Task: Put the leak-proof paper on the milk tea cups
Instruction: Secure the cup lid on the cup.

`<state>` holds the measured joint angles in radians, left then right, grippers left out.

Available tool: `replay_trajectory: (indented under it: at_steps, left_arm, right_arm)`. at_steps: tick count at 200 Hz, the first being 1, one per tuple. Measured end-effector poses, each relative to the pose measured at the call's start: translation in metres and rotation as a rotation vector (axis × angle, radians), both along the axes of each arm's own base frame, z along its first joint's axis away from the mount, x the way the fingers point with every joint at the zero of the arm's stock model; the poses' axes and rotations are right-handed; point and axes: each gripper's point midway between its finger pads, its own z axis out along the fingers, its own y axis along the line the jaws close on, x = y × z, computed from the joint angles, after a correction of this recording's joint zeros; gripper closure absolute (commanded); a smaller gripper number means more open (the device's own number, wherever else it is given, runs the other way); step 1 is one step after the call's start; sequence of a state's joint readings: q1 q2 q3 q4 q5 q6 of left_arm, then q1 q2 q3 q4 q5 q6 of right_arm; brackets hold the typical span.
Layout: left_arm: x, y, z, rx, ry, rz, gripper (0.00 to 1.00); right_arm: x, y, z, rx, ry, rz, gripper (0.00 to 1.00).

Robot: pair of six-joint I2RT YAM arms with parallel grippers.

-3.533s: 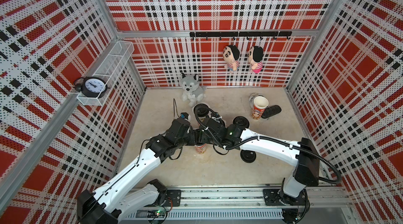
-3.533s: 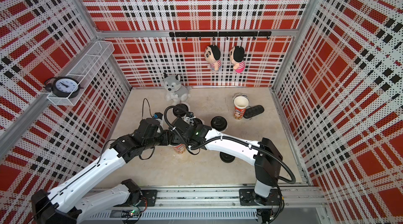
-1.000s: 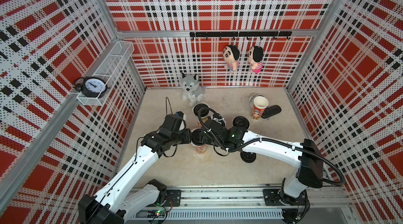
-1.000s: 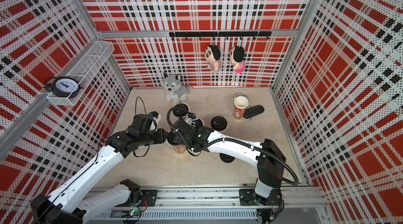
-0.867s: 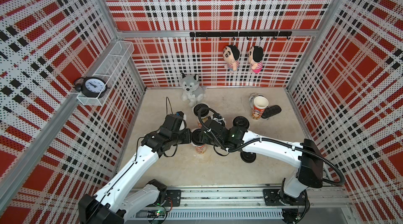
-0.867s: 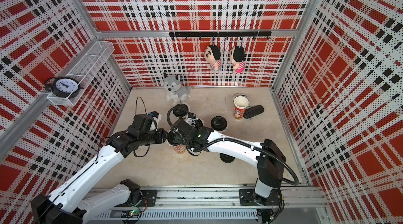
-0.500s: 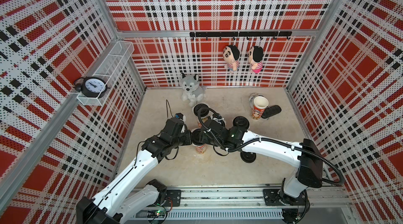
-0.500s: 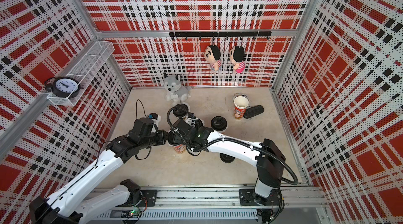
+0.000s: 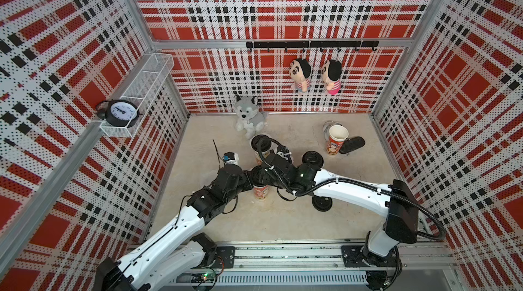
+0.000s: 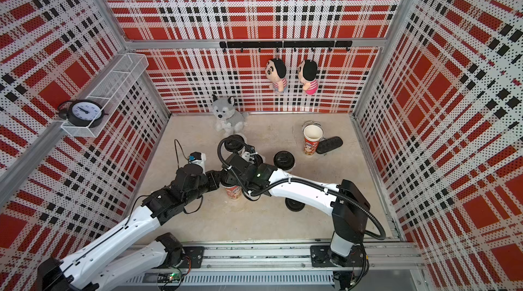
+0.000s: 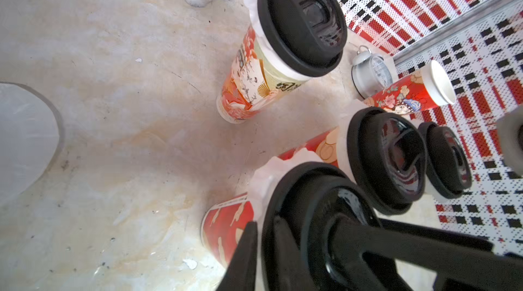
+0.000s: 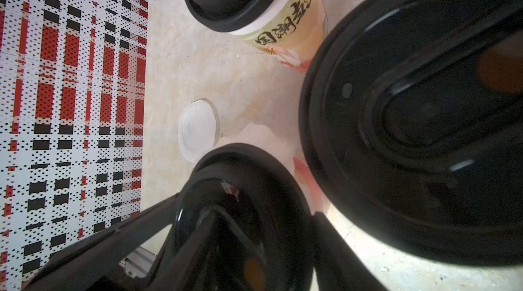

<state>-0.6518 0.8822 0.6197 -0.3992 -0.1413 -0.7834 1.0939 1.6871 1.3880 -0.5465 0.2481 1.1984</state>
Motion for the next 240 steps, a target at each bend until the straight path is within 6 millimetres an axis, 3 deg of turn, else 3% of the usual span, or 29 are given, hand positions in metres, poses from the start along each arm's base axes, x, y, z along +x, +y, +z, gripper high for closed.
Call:
replay_trajectory:
  at_steps: [73,164,240]
  left_arm:
    - [-0.007,-0.001,-0.003,-0.123,-0.020,0.102,0.82]
    - [-0.009,0.000,-0.003,-0.195,0.002,0.171,0.65]
    - [-0.016,0.009,0.006,0.010,0.127,0.141,0.63]
  right_arm:
    - [-0.003,-0.001,-0.002,0.011,0.000,0.010,0.45]
    - [-0.003,-0.004,-0.002,0.027,-0.015,0.003,0.45]
    - [-0.010,0.001,-0.003,0.032,-0.009,0.028,0.45]
